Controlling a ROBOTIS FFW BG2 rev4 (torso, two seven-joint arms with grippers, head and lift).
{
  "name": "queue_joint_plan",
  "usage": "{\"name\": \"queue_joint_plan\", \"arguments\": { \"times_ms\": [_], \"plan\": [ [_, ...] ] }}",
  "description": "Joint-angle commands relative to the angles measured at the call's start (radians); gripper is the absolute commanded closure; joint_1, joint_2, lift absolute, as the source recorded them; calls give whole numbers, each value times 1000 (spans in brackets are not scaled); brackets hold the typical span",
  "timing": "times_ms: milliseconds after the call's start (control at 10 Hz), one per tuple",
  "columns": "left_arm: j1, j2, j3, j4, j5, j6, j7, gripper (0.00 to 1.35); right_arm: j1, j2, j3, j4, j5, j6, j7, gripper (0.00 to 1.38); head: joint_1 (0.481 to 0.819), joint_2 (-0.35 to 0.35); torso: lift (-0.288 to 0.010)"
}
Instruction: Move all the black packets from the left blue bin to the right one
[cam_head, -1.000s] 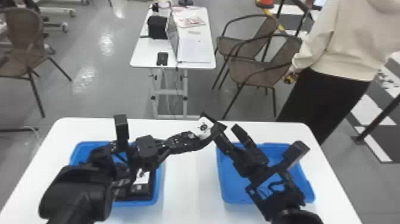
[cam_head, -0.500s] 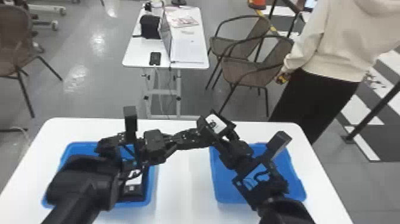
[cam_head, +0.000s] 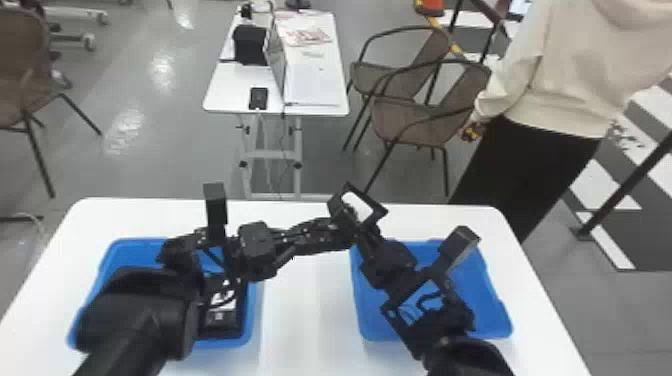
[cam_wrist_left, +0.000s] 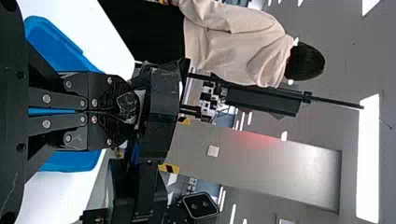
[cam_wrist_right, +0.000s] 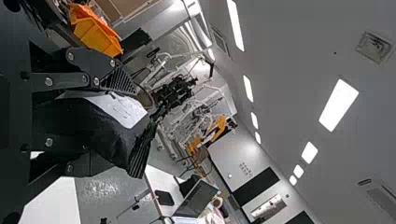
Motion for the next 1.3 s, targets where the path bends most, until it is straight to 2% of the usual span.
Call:
{"name": "queue_joint_plan", "arguments": {
  "times_ms": [0, 100, 200, 300, 400, 600, 700, 800, 900, 1000, 1100, 1200],
  "plan": [
    [16, 1, 4, -3, 24, 9, 28, 803, 11, 8, -1, 6, -19, -2, 0, 1277, 695, -138, 0],
    [36, 3, 28, -11, 12, 69, 37, 328, 8, 12, -19, 22, -19, -13, -2, 1277, 695, -132, 0],
    [70, 9, 74, -32, -7, 85, 39, 55, 3, 12, -52, 37, -15, -20, -6, 1277, 695, -132, 0],
    [130, 17, 142, -100, -34, 101, 60, 82, 3, 10, -88, 60, -2, -20, -9, 1277, 695, -134, 0],
    [205, 26, 212, -180, -30, 131, 106, -2, 8, 10, -128, 105, 6, -20, -12, 1277, 695, -134, 0],
    [349, 23, 363, -336, 4, 160, 194, -2, -9, -1, -180, 227, 14, -20, -12, 1277, 695, -117, 0],
    [424, 21, 395, -410, 112, 183, 303, -2, -29, -19, -196, 298, 15, -22, -12, 1277, 695, -96, 0],
    [461, 18, 401, -422, 233, 112, 373, -2, -60, -39, -210, 381, 24, -31, -11, 1277, 695, -65, 0],
    [470, 15, 429, -436, 242, 78, 373, -2, -101, -62, -213, 470, 20, -39, -12, 1277, 695, -49, 0],
    [466, 18, 430, -439, 266, 80, 370, -2, -138, -71, -228, 545, 18, -42, -12, 1227, 695, -46, 0],
    [463, 18, 423, -445, 303, 127, 372, 87, -156, -71, -257, 580, 26, -42, -12, 803, 695, -47, 0],
    [459, 9, 427, -456, 291, 134, 373, 180, -164, -71, -286, 585, 63, -56, -12, 265, 695, -59, 0]
  ]
}}
